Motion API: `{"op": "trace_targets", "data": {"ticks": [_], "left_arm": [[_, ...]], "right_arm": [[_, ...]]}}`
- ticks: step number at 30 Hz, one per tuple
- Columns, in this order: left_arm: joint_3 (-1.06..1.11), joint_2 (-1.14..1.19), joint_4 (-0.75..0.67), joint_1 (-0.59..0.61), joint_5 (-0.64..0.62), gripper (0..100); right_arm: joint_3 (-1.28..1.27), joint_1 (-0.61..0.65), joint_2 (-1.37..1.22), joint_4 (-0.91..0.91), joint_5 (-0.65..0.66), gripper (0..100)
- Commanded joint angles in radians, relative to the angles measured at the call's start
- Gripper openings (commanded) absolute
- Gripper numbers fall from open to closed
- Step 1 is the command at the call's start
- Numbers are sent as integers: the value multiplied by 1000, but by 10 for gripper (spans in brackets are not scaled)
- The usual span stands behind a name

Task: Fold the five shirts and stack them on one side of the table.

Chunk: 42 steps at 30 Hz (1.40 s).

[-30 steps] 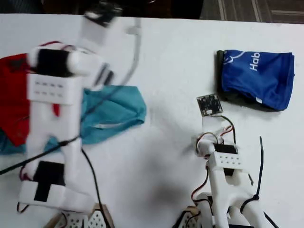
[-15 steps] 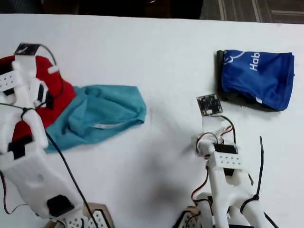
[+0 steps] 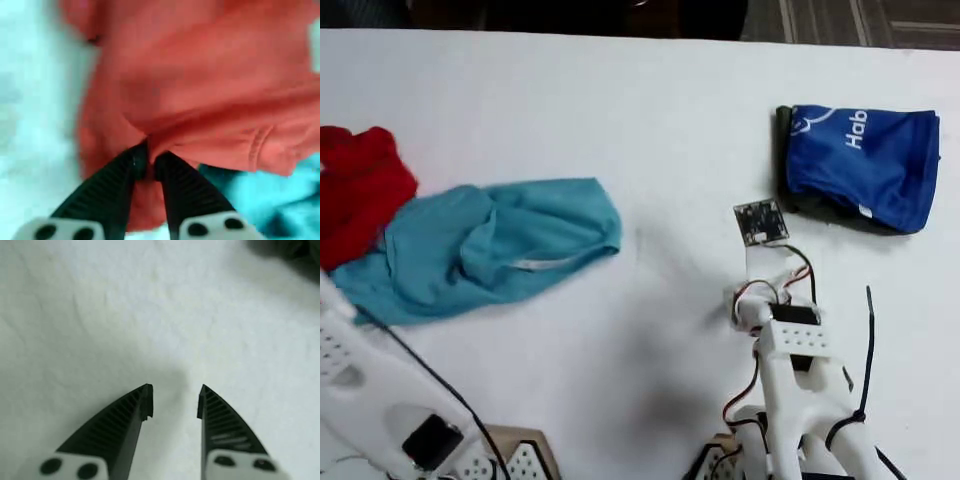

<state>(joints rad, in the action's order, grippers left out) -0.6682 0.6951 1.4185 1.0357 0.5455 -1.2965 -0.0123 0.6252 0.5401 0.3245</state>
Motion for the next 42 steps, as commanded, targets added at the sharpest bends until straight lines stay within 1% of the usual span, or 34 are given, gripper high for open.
{"op": "trace_targets", "data": {"ticks": [1, 6, 12, 14, 15, 17, 20, 22, 24, 26, 27, 29, 32, 36, 42], "left_arm": [[-214, -20, 66, 138, 8, 27], [-450, -17, 163, 253, 12, 27], [-670, -20, 313, 304, 15, 28], [-750, -20, 344, 316, 15, 42], [-782, -20, 353, 322, 15, 64], [-831, -20, 356, 334, 15, 131], [-845, -20, 356, 344, 20, 221], [-845, -18, 356, 347, 34, 227], [-845, -14, 361, 347, 34, 216], [-845, -12, 361, 348, 35, 210], [-845, -12, 361, 348, 37, 211], [-845, -14, 361, 350, 41, 211], [-845, -14, 361, 359, 41, 211], [-843, -11, 361, 368, 41, 211], [-843, -11, 361, 377, 43, 211]], "right_arm": [[5, 4, 19, -16, -2, 155], [5, 4, 19, -16, -3, 155], [17, 7, 19, -7, 0, 159], [55, 39, 19, 42, 0, 159], [95, 61, 21, 96, 0, 159], [204, 124, 21, 228, 0, 159], [400, 248, 19, 426, 0, 160], [514, 352, 19, 516, 0, 183], [601, 466, 18, 572, 0, 240], [658, 584, 18, 588, 2, 295], [678, 636, 18, 588, 2, 307], [709, 745, 12, 578, 2, 304], [740, 862, -67, 526, 0, 289], [841, 924, -280, 495, -8, 288], [1128, 986, -581, 503, -9, 289]]}}
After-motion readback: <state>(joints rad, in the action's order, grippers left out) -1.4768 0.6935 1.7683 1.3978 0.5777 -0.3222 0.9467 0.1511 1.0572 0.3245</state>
